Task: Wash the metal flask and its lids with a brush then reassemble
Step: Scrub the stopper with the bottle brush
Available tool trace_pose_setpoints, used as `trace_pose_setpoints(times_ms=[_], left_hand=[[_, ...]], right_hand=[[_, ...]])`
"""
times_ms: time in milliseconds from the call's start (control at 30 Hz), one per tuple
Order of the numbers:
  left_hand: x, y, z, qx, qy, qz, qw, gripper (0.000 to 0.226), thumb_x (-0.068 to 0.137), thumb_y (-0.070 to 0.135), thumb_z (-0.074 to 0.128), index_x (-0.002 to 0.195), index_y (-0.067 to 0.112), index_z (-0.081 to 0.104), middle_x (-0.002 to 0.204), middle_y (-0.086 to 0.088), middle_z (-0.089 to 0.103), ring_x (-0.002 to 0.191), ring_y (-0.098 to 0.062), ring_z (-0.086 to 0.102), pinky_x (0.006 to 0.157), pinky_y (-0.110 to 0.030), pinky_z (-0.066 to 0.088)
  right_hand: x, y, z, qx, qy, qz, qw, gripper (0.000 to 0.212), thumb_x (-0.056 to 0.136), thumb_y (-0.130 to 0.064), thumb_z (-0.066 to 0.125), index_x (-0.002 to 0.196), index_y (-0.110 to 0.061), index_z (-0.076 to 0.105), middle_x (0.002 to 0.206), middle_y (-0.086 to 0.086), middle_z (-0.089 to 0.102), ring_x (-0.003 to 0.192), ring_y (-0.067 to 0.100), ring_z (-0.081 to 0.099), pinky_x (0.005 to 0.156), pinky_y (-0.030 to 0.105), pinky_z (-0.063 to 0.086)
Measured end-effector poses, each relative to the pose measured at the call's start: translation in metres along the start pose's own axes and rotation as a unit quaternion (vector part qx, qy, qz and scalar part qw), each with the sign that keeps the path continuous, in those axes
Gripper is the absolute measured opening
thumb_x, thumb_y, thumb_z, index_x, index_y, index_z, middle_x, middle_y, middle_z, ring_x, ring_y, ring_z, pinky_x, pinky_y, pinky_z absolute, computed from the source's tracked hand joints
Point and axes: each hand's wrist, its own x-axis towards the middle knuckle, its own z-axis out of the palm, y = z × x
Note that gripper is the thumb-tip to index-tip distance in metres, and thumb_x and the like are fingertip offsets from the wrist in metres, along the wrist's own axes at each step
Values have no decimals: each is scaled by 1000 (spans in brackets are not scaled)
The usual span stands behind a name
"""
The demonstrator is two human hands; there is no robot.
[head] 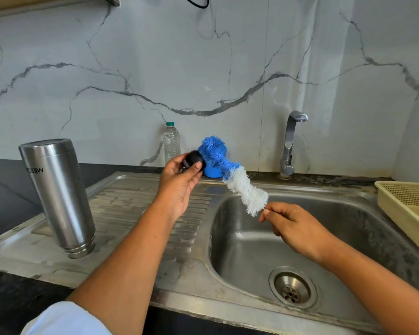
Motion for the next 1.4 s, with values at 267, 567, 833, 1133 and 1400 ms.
trace_pose_setpoints(times_ms=[267,567,833,1133,1400], left_hand=[[-3,-5,6,38,-50,-17,998,40,87,-16,67,118,9,62,132,-14,64,113,-27,72,96,-38,59],[-4,-2,5,-24,-80,-83,993,28,96,1,63,124,0,60,128,-21,69,114,-30,72,90,-35,62],[-1,-5,6,-128,-68,-121,982,35,99,26,60,125,2,64,121,-20,73,110,-29,73,86,-30,62],[-3,-9,8,-48,-119,-99,987,33,93,9,63,126,8,63,121,-13,74,106,-22,74,86,-25,60],[0,-8,3,-23,-78,-73,994,22,101,4,58,121,5,65,128,-17,70,118,-26,69,93,-27,59]], right_hand=[[1,-1,-1,18,14,24,999,27,106,-25,48,90,-18,69,53,-10,41,42,3,34,41,14,29],[1,-2,-1,83,0,55,995,29,107,-25,45,91,-18,68,58,-2,37,46,11,27,42,25,21],[-7,-16,2,258,-87,116,955,28,109,-24,41,99,-12,65,62,-2,29,51,11,16,40,20,13],[-7,-15,-6,351,-114,152,917,26,108,-25,43,95,-16,63,70,0,18,52,9,10,39,17,10],[-7,-13,-5,342,-133,161,916,25,108,-24,42,97,-15,63,68,0,21,52,8,11,37,17,11]])
